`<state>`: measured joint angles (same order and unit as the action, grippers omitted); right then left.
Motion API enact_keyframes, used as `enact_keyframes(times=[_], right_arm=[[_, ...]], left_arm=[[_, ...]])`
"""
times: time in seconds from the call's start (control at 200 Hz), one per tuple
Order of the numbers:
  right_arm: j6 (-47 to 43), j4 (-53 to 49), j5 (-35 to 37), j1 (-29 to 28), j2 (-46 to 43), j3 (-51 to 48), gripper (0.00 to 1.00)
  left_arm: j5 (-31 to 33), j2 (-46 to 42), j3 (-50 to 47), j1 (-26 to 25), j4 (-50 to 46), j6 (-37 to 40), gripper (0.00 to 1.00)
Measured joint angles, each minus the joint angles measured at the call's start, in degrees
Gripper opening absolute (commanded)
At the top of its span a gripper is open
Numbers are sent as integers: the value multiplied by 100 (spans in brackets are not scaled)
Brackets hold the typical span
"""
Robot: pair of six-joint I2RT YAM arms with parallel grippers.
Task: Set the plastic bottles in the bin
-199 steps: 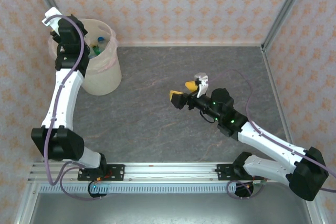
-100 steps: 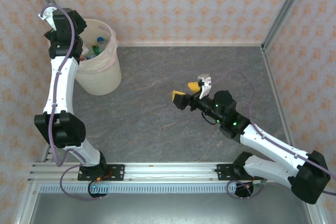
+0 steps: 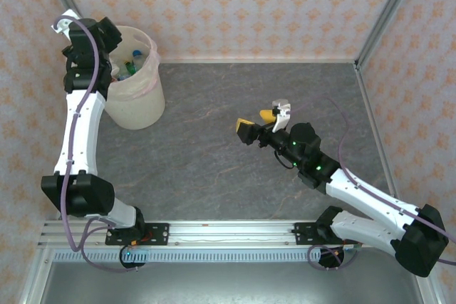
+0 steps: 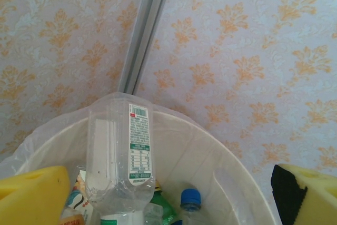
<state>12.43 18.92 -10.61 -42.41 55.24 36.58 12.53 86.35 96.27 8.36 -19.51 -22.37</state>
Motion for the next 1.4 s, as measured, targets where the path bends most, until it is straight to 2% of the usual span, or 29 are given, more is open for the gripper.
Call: enact_keyframes(times=[0.36,0.541,0.741,0.836,1.191,1.401], right_arm=[[-4,-17,96,0,-24,-22,100],[-4,-46,188,0,-46,-79,100],[-4,-42,232,2,-44,-107,100],[-4,-39,232,2,-26,-109,100],[-2,4,229,2,42,-114,100],[-2,0,229,2,42,-114,100]], left_arm=[[-55,1250,494,391,33,127,99],[-734,1624,835,391,48,133,99],[-1836,1486,568,389,431,31,99],[-2138,1270,289,389,564,-46,99],[-2070,409,68,372,874,-186,99],[-2050,293,-35,363,1051,-186,99]])
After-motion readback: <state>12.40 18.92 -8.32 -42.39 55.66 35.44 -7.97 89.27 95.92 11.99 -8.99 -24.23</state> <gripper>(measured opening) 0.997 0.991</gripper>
